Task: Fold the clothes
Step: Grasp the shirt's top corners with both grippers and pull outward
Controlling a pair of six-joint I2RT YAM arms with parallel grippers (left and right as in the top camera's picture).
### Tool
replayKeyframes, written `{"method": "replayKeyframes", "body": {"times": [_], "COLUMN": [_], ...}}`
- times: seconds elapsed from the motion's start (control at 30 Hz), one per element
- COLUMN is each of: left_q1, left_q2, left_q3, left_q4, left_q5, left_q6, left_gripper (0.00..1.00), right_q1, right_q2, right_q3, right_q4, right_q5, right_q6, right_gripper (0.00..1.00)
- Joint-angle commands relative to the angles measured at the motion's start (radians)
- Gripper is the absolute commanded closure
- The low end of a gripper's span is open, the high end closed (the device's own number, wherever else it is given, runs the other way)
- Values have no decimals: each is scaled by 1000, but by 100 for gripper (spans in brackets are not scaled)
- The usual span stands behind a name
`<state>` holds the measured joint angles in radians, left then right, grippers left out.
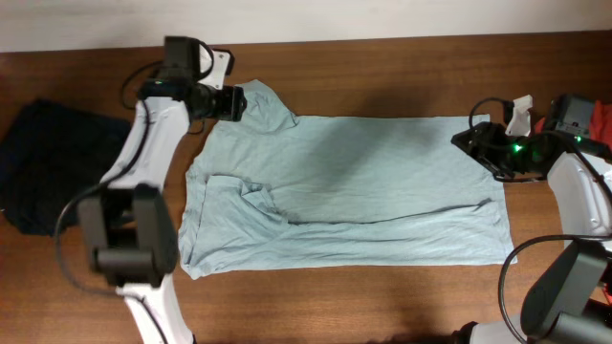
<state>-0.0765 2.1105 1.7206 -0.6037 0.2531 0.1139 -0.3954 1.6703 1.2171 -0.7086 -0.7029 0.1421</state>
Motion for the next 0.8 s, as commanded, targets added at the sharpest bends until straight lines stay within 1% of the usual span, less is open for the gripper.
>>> {"method": "replayKeyframes", "body": {"times": [0.0, 0.03, 0.07, 0.1, 0.2, 0.23, 0.37, 0.4, 0.57, 0.63, 0.67, 0.73, 0.77], "left_q1": [1, -2, -4, -6, -11, -13, -13, -13, -20, -29, -32, -32, -32], "left_q2": [117, 145, 154, 169, 188, 195, 233, 249, 268, 268, 268, 268, 268], "left_q3": [33, 33, 33, 33, 32, 32, 32, 32, 32, 32, 32, 32, 33], "left_q4": [116, 175, 198, 239, 303, 321, 375, 385, 454, 470, 471, 473, 473], "left_q5": [-11, -11, -11, -19, -65, -76, -78, -75, -74, -75, -75, -75, -75], "left_q6": [76, 95, 104, 118, 124, 128, 150, 150, 149, 149, 149, 142, 126], "left_gripper": [33, 33, 34, 36, 38, 38, 44, 47, 49, 54, 60, 70, 83], "right_q1": [4, 2, 2, 2, 3, 3, 3, 3, 3, 3, 3, 3, 3], "right_q2": [-28, -28, -28, -28, -28, -28, -28, -28, -28, -28, -28, -28, -28], "right_q3": [18, 18, 18, 18, 17, 17, 17, 17, 17, 17, 17, 17, 17], "right_q4": [-31, -50, -64, -81, -111, -119, -130, -129, -129, -129, -129, -129, -126], "right_q5": [-19, -19, -19, -19, 1, 18, 38, 39, 72, 72, 72, 72, 78], "right_q6": [-15, -15, -17, -33, -53, -53, -53, -53, -54, -53, -53, -53, -53], "right_gripper": [44, 44, 45, 45, 45, 45, 45, 45, 45, 45, 45, 45, 45]}}
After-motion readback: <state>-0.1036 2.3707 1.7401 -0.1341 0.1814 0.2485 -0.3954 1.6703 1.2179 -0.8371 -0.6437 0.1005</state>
